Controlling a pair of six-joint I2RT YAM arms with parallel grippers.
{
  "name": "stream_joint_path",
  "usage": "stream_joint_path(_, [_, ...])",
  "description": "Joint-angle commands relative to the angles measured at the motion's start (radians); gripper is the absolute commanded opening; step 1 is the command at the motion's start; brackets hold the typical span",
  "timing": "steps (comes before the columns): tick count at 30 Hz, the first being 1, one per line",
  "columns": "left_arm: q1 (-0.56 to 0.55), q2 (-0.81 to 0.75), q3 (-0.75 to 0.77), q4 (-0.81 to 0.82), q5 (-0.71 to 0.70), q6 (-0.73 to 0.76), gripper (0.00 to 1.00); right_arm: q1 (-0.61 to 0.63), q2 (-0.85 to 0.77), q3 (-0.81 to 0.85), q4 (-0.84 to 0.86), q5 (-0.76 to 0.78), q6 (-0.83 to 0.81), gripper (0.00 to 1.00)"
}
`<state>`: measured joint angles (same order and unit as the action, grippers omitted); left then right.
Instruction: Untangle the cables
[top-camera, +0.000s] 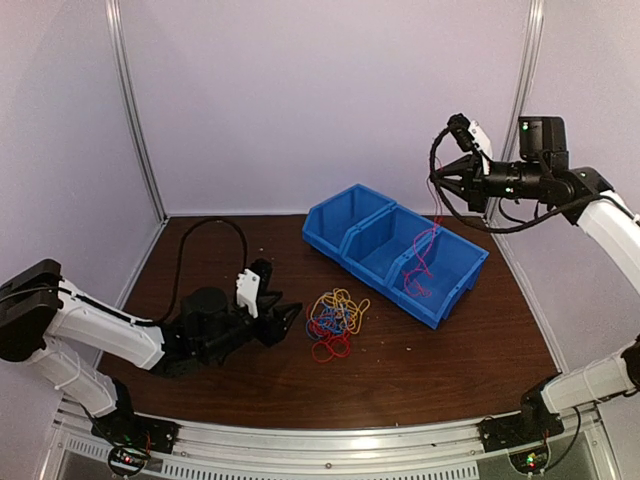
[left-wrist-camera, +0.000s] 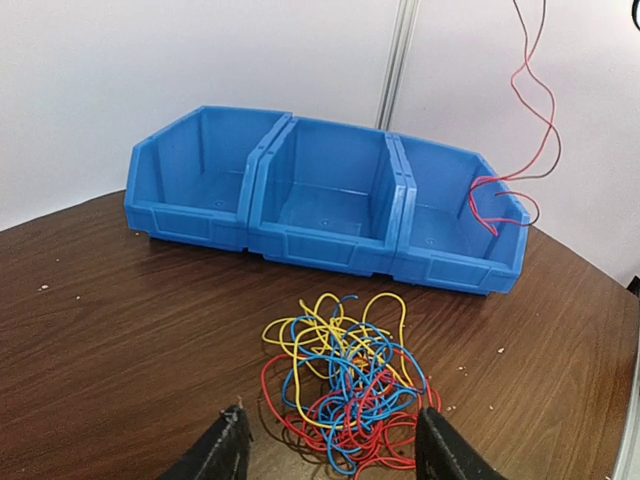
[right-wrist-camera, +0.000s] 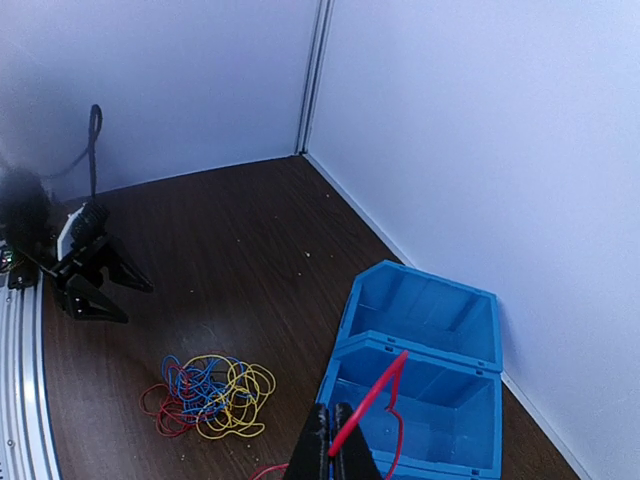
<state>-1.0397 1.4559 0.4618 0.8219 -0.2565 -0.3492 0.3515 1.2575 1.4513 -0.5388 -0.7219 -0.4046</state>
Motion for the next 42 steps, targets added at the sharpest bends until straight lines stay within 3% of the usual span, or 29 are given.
stream_joint_path(1, [0.000,-0.038,-0.016,-0.039,-0.052,0.021,0.57,-0.078,-0.055,-0.091,0.041,0.052,-0.021,0.00])
stream_joint_path(13, [0.000,-0.019,-0.032,-0.027,-0.050,0.019,0.57,-0.210,0.037,-0.211,0.136,0.061,-0.012,0.00])
stream_joint_path(20, [0.000,-0.045,-0.058,-0.029,-0.059,0.011,0.57,-0.210,0.226,-0.201,0.017,0.126,-0.063,0.02])
stream_joint_path(30, [0.000,-0.031,-0.053,-0.052,-0.081,0.026,0.57,-0.215,0.276,-0.274,0.048,0.247,-0.023,0.00])
stream_joint_path(36, [0.000,-0.003,-0.047,-0.047,-0.090,0.035,0.58,-0.215,0.401,-0.216,-0.069,0.361,-0.042,0.00])
stream_joint_path(37, [0.001,0.003,-0.044,-0.048,-0.086,0.038,0.58,-0.215,0.413,-0.199,-0.088,0.362,-0.042,0.01])
stream_joint_path(42, [0.000,0.011,-0.031,-0.061,-0.076,0.039,0.58,-0.214,0.405,-0.084,-0.182,0.362,-0.036,0.37])
